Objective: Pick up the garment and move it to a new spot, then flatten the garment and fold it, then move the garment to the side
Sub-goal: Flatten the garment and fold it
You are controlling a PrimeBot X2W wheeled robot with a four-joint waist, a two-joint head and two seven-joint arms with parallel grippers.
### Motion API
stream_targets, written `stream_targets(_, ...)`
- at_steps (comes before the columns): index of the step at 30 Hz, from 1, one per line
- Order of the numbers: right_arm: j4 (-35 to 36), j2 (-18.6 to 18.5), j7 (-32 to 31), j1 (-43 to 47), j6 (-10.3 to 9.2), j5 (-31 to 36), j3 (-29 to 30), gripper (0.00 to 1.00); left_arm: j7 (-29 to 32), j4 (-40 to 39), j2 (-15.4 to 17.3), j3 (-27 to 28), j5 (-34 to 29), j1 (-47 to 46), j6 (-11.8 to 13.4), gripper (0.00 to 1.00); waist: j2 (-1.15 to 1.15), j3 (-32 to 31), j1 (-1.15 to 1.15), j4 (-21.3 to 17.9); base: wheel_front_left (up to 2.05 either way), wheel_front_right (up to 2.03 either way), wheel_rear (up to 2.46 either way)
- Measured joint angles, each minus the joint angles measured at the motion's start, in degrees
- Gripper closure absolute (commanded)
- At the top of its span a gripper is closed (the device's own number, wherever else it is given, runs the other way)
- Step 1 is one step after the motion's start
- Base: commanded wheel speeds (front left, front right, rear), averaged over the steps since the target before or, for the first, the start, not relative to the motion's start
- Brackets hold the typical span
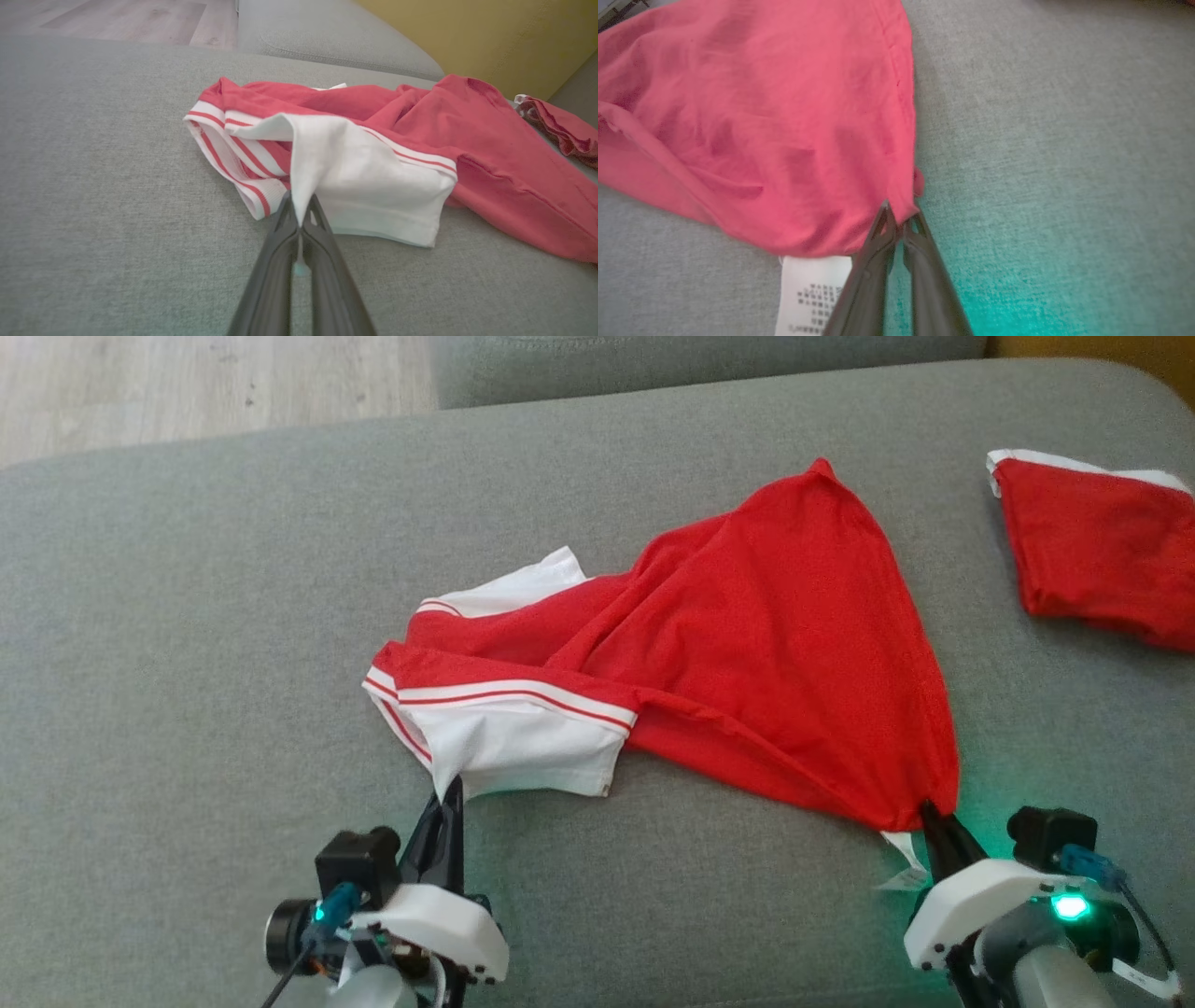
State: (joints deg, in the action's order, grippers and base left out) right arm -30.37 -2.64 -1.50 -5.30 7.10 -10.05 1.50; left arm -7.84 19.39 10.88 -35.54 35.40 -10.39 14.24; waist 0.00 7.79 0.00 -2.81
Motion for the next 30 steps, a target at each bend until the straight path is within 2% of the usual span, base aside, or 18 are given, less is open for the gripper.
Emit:
stream_targets(7, 3.00, 0.10, 1.05, -0.03, 0.00, -2.63, -0.83, 1.00, 0.04, -4.75, 1.97, 0.25, 0.01, 1.51, 0.45, 1.00, 0.00, -2.54, 0.00, 0.30, 0.00, 0.00, 0.00)
stream_targets(12, 10.42, 0.09, 0.37, -0.08, 0.01, -3.72, 0.10, 1.00, 1.44, -12.38, 4.74, 1.13, 1.11, 1.48, 0.31, 1.00, 0.00, -6.27, 0.00, 0.82, 0.00, 0.00, 0.00)
stream_targets(16, 19.27, 0.09, -2.42, -0.07, 0.00, -4.88, 1.82, 1.00, 3.44, -21.26, 8.25, 3.98, 1.44, 1.21, 0.40, 1.00, 0.00, -9.28, -0.01, 1.45, 0.00, 0.00, 0.00)
stream_targets(17, 24.39, 0.09, -4.37, -0.08, 0.00, -5.65, 2.70, 1.00, 4.88, -25.98, 10.40, 5.67, 1.44, 0.66, 0.53, 1.00, 0.00, -10.52, -0.01, 1.79, 0.00, 0.00, 0.00)
stream_targets(20, 32.76, 0.10, -7.55, -0.10, 0.00, -6.46, 3.87, 1.00, 7.23, -32.74, 13.73, 8.24, 1.44, -1.89, 0.97, 1.00, 0.00, -11.97, -0.01, 2.18, 0.00, 0.00, 0.00)
stream_targets(24, 43.56, 0.09, -12.17, -1.04, 0.00, -7.19, 5.56, 1.00, 10.98, -41.25, 17.97, 11.77, 1.10, -7.82, 1.74, 1.00, 0.00, -13.18, -0.01, 2.34, 0.00, 0.00, 0.00)
stream_targets(30, 56.93, 0.08, -18.06, -4.66, 0.00, -7.21, 8.44, 1.00, 17.67, -50.11, 21.84, 13.88, -0.32, -19.14, 1.59, 1.00, 0.00, -13.63, -0.01, 2.02, 0.00, 0.00, 0.00)
